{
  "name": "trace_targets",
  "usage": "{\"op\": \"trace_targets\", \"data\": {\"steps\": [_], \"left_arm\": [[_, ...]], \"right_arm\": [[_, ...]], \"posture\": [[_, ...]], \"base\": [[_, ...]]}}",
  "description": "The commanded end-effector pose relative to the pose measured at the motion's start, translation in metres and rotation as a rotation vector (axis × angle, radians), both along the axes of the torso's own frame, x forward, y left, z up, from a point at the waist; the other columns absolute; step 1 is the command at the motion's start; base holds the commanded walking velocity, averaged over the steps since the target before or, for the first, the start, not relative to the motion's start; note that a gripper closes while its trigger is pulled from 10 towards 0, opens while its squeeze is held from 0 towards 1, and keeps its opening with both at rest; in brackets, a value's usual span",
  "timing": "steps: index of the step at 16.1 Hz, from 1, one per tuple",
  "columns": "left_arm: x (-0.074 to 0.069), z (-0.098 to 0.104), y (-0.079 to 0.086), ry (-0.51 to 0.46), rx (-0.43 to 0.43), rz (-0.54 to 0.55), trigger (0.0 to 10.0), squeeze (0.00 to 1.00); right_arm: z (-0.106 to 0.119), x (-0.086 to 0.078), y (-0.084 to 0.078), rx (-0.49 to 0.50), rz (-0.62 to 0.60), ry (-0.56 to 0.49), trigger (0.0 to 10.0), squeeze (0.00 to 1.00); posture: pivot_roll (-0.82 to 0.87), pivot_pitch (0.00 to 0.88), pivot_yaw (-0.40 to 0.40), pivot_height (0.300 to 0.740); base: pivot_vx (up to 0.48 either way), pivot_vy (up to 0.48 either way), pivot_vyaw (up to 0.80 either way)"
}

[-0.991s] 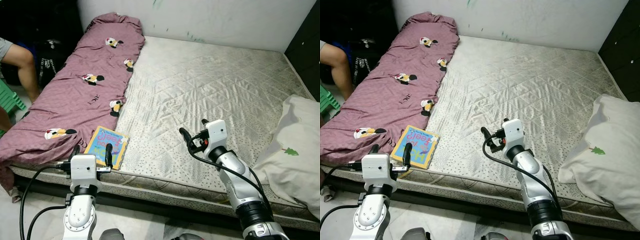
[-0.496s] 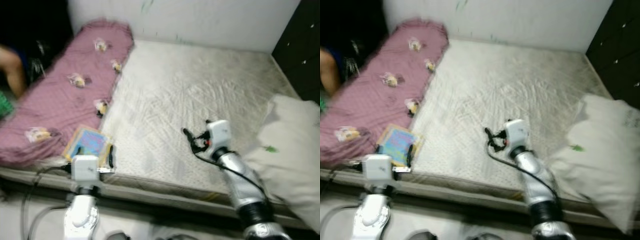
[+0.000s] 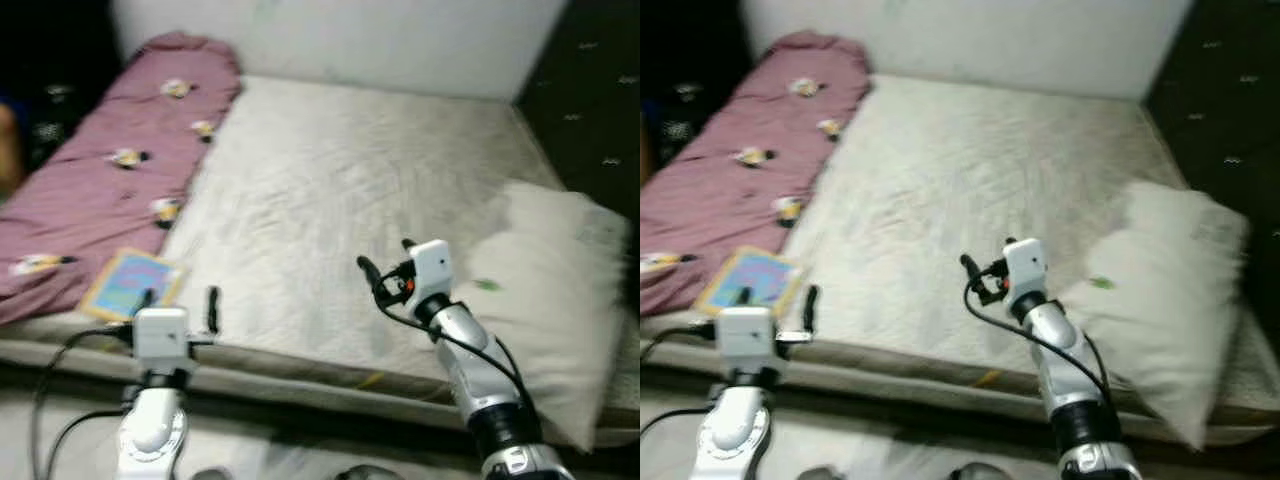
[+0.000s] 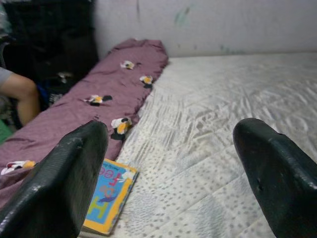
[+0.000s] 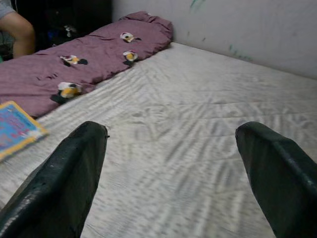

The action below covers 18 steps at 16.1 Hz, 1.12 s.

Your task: Clean up the room

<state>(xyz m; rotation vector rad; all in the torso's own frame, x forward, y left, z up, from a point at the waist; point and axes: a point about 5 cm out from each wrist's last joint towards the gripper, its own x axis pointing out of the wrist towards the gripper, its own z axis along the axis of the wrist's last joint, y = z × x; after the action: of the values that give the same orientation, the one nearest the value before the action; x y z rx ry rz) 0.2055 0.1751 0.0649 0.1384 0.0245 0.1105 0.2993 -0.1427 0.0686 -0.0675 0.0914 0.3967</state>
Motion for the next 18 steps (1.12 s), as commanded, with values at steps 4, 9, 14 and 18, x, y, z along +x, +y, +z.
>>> {"op": "trace_targets", "data": {"steps": [4, 9, 14, 18], "left_arm": [[-0.0001, 0.0018, -0.0089, -0.021, -0.034, -0.051, 10.0, 0.0], [0.0, 0.0019, -0.0112, -0.024, -0.044, -0.065, 10.0, 0.0], [0.0003, 0.0016, -0.0116, -0.028, -0.045, -0.072, 10.0, 0.0], [-0.0003, 0.001, -0.0118, -0.024, -0.047, -0.069, 10.0, 0.0]], "right_arm": [[0.002, 0.0018, -0.005, -0.017, -0.015, -0.009, 10.0, 0.0], [0.0019, 0.0016, -0.0065, -0.02, -0.019, -0.012, 10.0, 0.0], [0.0022, 0.0022, -0.0073, -0.022, -0.018, -0.013, 10.0, 0.0], [0.0021, 0.0019, -0.0076, -0.021, -0.023, -0.011, 10.0, 0.0]], "posture": [[0.02, 0.0, -0.027, 0.74], [0.01, 0.0, -0.026, 0.74], [0.01, 0.0, -0.03, 0.74], [0.01, 0.0, -0.027, 0.74]], "base": [[0.0, 0.0, 0.0], [0.31, 0.0, 0.0], [0.345, 0.0, 0.0], [0.365, 0.0, 0.0]]}}
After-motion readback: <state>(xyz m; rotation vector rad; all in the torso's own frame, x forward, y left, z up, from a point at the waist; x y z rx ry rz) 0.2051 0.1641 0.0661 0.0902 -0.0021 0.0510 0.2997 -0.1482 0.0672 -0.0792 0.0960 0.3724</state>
